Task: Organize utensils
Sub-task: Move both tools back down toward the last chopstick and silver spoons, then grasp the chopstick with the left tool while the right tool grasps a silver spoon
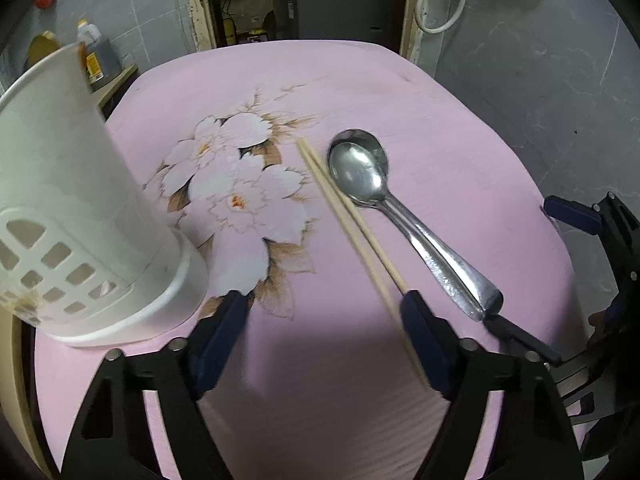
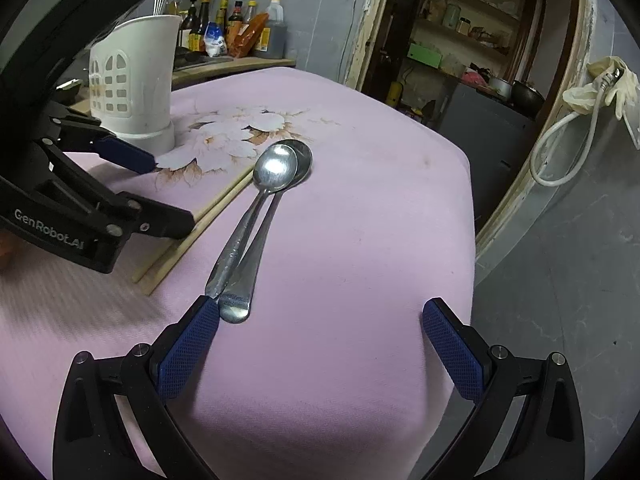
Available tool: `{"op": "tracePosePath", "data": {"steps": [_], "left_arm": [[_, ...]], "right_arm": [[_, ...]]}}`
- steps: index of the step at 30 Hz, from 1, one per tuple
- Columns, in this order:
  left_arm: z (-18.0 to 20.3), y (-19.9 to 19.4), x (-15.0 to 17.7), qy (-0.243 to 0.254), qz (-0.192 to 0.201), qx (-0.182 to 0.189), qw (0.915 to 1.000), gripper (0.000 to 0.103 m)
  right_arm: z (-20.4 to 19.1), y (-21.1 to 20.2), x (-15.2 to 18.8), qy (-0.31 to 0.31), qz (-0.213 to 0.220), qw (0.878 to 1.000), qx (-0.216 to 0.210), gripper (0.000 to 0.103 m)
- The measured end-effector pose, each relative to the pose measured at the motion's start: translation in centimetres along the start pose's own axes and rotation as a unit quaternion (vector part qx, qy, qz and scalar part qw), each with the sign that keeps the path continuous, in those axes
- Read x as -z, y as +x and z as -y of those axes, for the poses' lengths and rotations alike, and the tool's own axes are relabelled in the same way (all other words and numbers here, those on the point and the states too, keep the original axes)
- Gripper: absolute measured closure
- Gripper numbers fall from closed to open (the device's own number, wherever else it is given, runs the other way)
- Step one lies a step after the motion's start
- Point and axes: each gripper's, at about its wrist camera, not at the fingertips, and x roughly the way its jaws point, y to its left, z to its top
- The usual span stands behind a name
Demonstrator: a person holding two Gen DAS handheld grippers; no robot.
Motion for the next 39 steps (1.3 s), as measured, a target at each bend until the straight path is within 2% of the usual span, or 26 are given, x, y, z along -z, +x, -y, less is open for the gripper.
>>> {"op": "tracePosePath", "data": {"steps": [2, 5, 9, 11, 13, 14, 16, 17, 22, 23, 26, 31, 35, 39], "left_arm": [[0.5, 0.2, -0.1, 0.011, -0.003, 0.002, 0.9999, 0.044], [0.4, 0.2, -0.1, 0.01, -0.003, 0.012, 0.9999, 0.055], [-0.5, 0.2, -0.4, -0.01, -0.002, 0.017, 0.9998, 0.066], [-0.6, 0.4, -0.7, -0.015, -0.003, 0.017, 0.9997, 0.073], [-0.5, 0.4, -1.0, -0.017, -0.003, 0.019, 0.9997, 0.078], [-0.5, 0.4, -1.1, -0.017, -0.002, 0.022, 0.9996, 0.082], [-0.5, 0.1, -0.9, -0.018, -0.002, 0.026, 0.9995, 0.09], [-0.6, -0.1, -0.8, -0.02, -0.001, 0.028, 0.9994, 0.094], [-1.8, -0.7, -0.3, -0.048, 0.007, 0.044, 0.9978, 0.1], [-2.2, -0.9, -0.1, -0.053, 0.008, 0.044, 0.9976, 0.1], [-2.9, -1.6, 0.6, -0.059, 0.009, 0.04, 0.9974, 0.101], [-3.5, -3.5, 2.7, -0.062, 0.019, 0.035, 0.9973, 0.1], [-4.1, -5.6, 4.1, -0.072, 0.048, 0.022, 0.996, 0.099], [-4.3, -6.9, 4.3, -0.076, 0.057, 0.033, 0.9949, 0.099]], "right_arm": [[0.1, 0.1, -0.1, -0.001, 0.0, 1.0, 0.01, 0.0], [1.1, 0.2, -0.1, 0.018, 0.002, 0.999, 0.033, 0.0], [1.9, 0.4, -0.2, 0.033, 0.008, 0.999, 0.024, 0.001], [1.5, 0.7, -0.5, 0.018, 0.009, 1.0, 0.02, 0.009], [1.0, 1.0, -1.1, 0.0, 0.011, 1.0, 0.011, 0.027], [0.7, 1.1, -1.3, -0.007, 0.011, 1.0, 0.007, 0.031], [0.2, 1.3, -1.5, -0.019, 0.01, 1.0, -0.004, 0.047], [0.0, 1.3, -1.6, -0.024, 0.01, 1.0, -0.009, 0.052], [0.6, 0.8, -1.2, -0.004, 0.012, 1.0, -0.016, 0.082], [0.9, 0.7, -1.1, 0.007, 0.013, 1.0, -0.016, 0.085], [1.5, 0.3, -0.5, 0.029, 0.015, 0.999, -0.025, 0.085], [1.4, -0.6, 0.0, 0.033, 0.015, 0.999, -0.011, 0.085], [1.8, -1.7, 0.8, 0.059, 0.018, 0.998, 0.002, 0.085], [2.0, -2.5, 1.8, 0.085, 0.022, 0.996, 0.027, 0.085]]}}
